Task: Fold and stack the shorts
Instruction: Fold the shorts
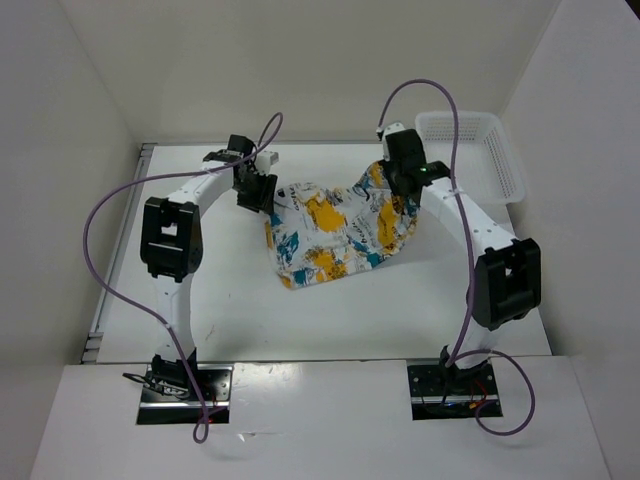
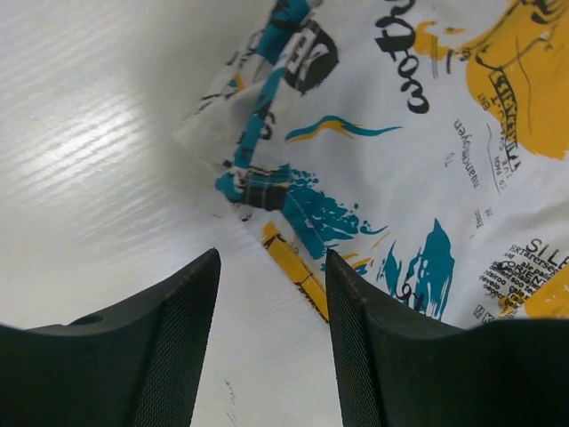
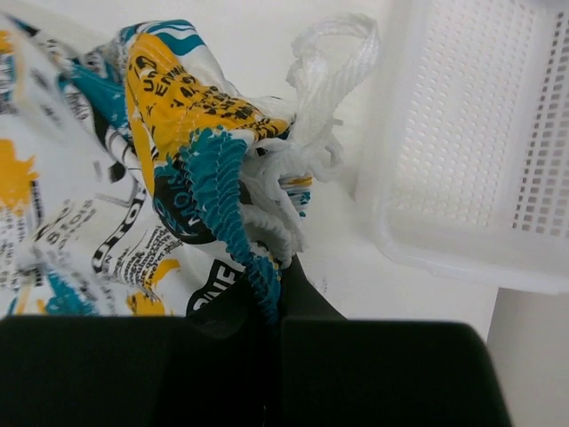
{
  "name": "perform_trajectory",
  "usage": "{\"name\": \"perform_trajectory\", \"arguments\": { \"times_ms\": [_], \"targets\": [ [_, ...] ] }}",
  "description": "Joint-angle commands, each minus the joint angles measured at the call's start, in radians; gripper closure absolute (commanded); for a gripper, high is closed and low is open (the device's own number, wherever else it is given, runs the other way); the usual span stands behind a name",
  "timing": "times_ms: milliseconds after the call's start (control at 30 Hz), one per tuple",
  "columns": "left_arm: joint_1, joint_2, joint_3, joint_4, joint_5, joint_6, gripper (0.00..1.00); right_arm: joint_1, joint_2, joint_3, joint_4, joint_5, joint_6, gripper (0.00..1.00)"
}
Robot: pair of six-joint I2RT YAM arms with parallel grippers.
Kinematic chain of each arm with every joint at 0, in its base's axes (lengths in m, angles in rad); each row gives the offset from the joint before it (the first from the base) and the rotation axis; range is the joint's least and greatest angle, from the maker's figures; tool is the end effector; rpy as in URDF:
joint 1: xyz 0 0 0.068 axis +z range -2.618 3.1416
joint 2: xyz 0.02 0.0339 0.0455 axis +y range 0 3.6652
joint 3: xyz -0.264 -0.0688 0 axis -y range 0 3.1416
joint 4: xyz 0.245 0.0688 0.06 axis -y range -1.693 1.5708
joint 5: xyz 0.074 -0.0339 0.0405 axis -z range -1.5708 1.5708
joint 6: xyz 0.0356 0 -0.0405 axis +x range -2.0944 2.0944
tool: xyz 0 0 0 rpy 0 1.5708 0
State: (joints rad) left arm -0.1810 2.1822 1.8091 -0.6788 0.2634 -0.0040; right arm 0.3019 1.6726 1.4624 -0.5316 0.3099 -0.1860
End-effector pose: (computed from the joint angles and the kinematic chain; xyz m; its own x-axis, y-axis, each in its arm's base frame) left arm 0.4659 -0.0947 0.2021 -0.8554 0.1526 -0.4950 0.2974 0.9271 -0.2281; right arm 0.3646 0.1022 0.3108 -0.6213 -0.3779 -0.6864 -0.1866 0.9222 -0.3388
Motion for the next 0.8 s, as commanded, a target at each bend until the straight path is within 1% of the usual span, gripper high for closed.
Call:
{"name": "perform_trajectory", "arguments": {
  "times_ms": [0,100,167,233,267,333,367,400,467,533,633,767],
  "targets": [
    [-0.020,0.008,-0.028,-0.002,0.054,0.004,0.41,0.112,0.035,0.070,0.005,0.095,0.010,1.00],
    [-0.020,0.050,-0.018,0.007,0.063,0.004,0.41,0.152,0.088,0.111,0.005,0.116,0.010,1.00],
    [-0.020,0.070,-0.005,0.007,0.085,0.004,0.44,0.172,0.111,0.127,-0.005,0.127,0.022,1.00],
    [-0.029,0.099,0.007,0.007,0.097,0.004,0.50,0.222,0.134,0.139,-0.005,0.138,0.022,1.00],
    [-0.029,0.119,0.019,0.007,0.097,0.004,0.60,0.242,0.134,0.150,-0.005,0.150,0.022,1.00],
    [-0.029,0.137,0.033,0.007,0.097,0.004,0.71,0.293,0.147,0.173,-0.005,0.150,0.042,1.00],
    [-0.029,0.151,0.042,0.007,0.097,0.004,0.80,0.305,0.157,0.194,-0.005,0.150,0.062,1.00],
    [-0.029,0.151,0.042,0.007,0.097,0.004,0.83,0.331,0.176,0.208,-0.005,0.138,0.062,1.00],
    [-0.029,0.180,0.068,0.007,0.106,0.004,0.87,0.359,0.194,0.261,-0.014,0.129,0.071,1.00],
    [-0.029,0.192,0.078,0.007,0.115,0.004,0.90,0.413,0.234,0.305,-0.015,0.129,0.071,1.00],
    [-0.029,0.202,0.119,0.007,0.140,0.004,0.90,0.483,0.298,0.387,-0.015,0.118,0.071,1.00],
    [-0.029,0.220,0.148,-0.004,0.140,0.004,0.90,0.519,0.377,0.412,0.010,0.109,0.071,1.00]
  ]
}}
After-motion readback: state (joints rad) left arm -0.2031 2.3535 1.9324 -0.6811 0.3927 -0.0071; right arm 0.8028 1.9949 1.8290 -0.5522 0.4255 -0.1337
